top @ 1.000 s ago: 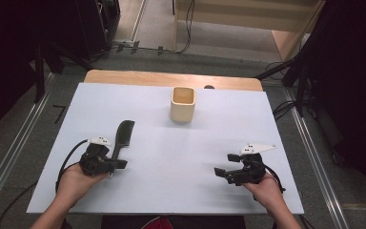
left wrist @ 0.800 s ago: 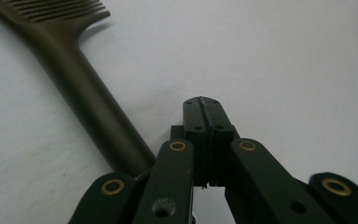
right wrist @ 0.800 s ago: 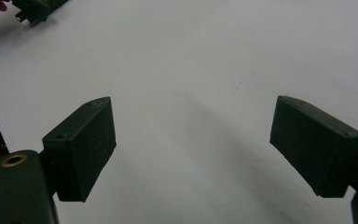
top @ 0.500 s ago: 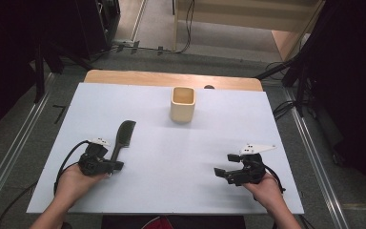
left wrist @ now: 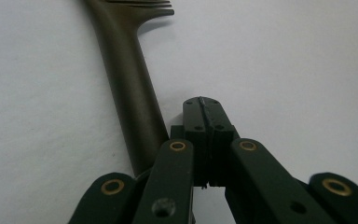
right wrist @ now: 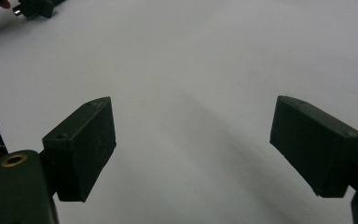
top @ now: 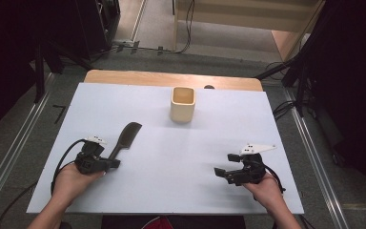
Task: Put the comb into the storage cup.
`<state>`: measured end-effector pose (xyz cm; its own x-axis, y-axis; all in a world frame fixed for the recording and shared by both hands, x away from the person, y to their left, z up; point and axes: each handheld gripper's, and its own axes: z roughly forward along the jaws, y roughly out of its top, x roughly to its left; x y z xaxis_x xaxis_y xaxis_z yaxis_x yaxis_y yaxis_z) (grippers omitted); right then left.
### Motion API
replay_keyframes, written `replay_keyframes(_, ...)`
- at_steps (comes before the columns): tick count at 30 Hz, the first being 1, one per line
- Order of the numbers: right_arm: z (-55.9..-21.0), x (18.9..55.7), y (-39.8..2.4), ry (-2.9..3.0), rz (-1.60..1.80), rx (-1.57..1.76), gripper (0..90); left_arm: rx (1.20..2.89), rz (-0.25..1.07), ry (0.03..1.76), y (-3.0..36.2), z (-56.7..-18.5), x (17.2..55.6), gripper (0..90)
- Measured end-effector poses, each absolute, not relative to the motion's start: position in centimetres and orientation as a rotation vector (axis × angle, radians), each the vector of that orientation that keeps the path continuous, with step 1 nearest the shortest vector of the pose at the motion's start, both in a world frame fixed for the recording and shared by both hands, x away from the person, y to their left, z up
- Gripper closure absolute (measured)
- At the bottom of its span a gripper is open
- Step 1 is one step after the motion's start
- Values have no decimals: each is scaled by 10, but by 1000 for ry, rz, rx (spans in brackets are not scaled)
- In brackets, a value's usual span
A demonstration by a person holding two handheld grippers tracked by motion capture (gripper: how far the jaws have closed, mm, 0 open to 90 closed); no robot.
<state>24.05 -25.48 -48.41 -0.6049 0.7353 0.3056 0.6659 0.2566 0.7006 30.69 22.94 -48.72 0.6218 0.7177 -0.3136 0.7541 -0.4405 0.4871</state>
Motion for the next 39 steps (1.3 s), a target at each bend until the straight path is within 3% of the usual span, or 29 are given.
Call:
replay_keyframes(20, -485, 241, -255, 2429, 1279, 1352, 125, 2205, -77, 1191, 243, -487, 315, 900)
replay_keyframes(27, -485, 241, -258, 2424, 1302, 1371, 125, 2130, -79, 1092, 243, -473, 306, 758)
replay_keyframes(28, -484, 242, -259, 2420, 1313, 1382, 125, 2113, -77, 1084, 242, -470, 303, 666)
replay_keyframes(29, -484, 242, -259, 2420, 1313, 1382, 125, 2103, -71, 1077, 242, -469, 302, 666)
replay_keyframes(32, -484, 242, -259, 2423, 1311, 1378, 125, 2056, -64, 1034, 241, -464, 297, 513)
replay_keyframes(34, -485, 241, -258, 2429, 1311, 1373, 125, 2022, -56, 1015, 239, -461, 293, 461)
replay_keyframes(39, -485, 241, -258, 2430, 1310, 1373, 125, 2002, -25, 950, 236, -457, 284, 407)
